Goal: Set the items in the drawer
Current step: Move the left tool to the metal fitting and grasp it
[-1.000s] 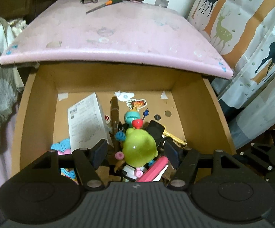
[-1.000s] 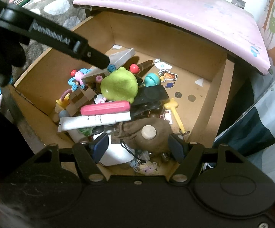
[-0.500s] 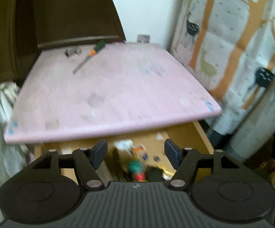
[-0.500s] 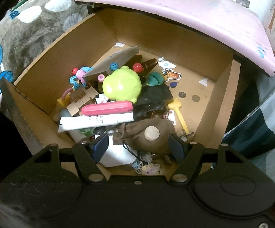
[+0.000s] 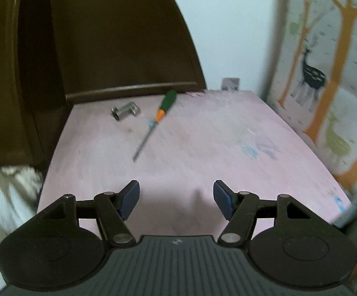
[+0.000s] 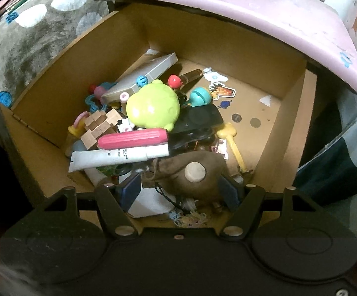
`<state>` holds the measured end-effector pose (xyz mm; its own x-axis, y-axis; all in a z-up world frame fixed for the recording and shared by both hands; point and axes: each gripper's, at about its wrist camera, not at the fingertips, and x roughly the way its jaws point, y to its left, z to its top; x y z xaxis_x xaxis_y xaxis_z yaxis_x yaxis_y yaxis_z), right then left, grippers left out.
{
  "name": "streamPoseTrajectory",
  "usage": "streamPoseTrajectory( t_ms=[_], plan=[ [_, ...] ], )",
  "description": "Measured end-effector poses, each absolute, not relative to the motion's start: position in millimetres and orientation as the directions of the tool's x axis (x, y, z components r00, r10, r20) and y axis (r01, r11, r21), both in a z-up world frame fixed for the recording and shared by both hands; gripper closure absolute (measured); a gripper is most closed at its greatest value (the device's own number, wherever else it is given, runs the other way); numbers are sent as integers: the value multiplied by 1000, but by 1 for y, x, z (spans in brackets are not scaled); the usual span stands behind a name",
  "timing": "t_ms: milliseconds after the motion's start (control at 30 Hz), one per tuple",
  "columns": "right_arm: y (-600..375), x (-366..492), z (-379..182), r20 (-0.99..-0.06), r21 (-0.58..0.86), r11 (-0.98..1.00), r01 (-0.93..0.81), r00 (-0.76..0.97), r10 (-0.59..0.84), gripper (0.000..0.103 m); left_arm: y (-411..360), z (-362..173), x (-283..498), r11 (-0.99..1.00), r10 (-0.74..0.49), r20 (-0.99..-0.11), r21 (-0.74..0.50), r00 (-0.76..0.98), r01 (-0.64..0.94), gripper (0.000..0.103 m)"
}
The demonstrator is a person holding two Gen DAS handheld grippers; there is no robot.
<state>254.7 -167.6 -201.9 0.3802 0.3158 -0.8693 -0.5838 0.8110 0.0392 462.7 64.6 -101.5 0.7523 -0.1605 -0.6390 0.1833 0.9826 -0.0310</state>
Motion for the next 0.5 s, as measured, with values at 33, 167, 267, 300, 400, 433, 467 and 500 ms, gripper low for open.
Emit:
streamPoseTrajectory(
  t_ms=[33,167,267,300,400,433,467,500],
  plan=[
    [-167,256,-203,-870,39,811,-583,379,315,33,66,-103,472,984,-151,-633,-25,759,175,38],
    [-167,261,-203,-870,50,813,-580,374,321,33,70,-107,507,988,-127,-622,-5,773,158,38],
    [-167,264,-203,-871,55,814,-579,371,322,33,71,-114,532,988,-112,-625,10,773,151,38],
    [-168,265,-204,-872,56,815,-577,369,321,33,72,-117,541,989,-104,-627,15,772,145,41],
    [-168,267,-206,-876,54,816,-576,365,315,33,77,-123,569,992,-79,-628,24,775,121,46],
    [-168,268,-206,-877,53,816,-576,364,314,33,79,-124,578,993,-69,-627,27,776,111,46],
    [-167,268,-207,-878,53,815,-577,362,313,33,81,-126,586,994,-63,-626,28,777,103,46],
    [-167,269,-207,-878,53,814,-578,361,313,33,83,-127,595,995,-57,-625,30,778,97,46]
  ],
)
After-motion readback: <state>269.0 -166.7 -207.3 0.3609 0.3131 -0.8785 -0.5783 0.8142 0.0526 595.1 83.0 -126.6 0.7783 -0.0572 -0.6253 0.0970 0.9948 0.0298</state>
